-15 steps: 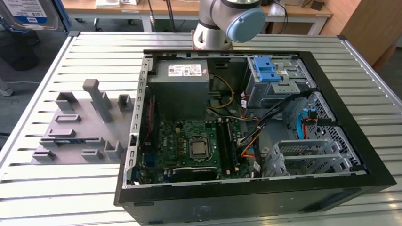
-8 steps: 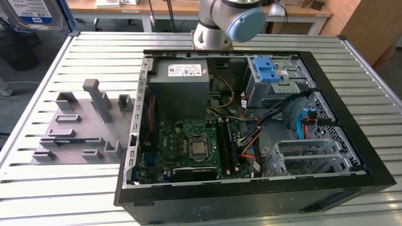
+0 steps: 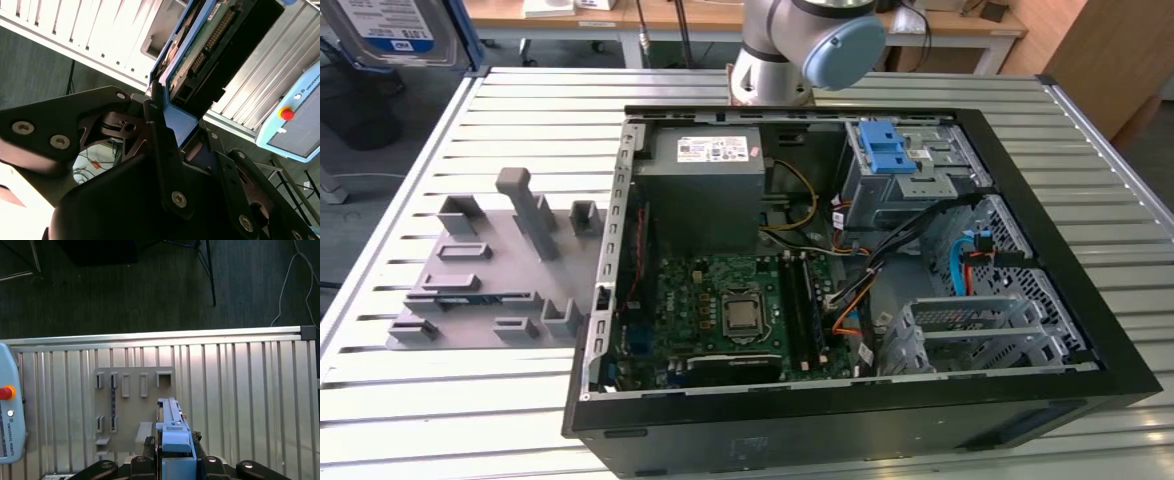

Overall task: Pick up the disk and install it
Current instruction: 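Pick up the disk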

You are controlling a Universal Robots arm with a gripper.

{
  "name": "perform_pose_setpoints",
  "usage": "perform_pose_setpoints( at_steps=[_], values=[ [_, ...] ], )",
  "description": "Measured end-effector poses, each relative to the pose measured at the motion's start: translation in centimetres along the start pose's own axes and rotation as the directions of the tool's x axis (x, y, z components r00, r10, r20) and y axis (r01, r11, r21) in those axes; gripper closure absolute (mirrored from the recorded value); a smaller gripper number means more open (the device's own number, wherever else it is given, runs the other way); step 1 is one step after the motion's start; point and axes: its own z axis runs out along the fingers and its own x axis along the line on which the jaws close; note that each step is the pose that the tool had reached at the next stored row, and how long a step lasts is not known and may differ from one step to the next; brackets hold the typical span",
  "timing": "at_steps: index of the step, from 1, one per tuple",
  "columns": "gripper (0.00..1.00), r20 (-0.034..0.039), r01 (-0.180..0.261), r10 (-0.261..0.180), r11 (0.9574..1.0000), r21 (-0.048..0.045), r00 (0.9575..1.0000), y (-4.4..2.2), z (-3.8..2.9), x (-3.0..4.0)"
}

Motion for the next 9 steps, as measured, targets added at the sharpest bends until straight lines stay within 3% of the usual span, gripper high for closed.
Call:
perform_pose_setpoints(
  at_steps=[6,9],
  values=[
    [0.64,0.0,0.0,0.0,1.0,0.0,1.0,-0.11,-0.01,1.22],
    [0.64,0.0,0.0,0.0,1.0,0.0001,1.0,-0.27,-0.01,1.29]
  ],
)
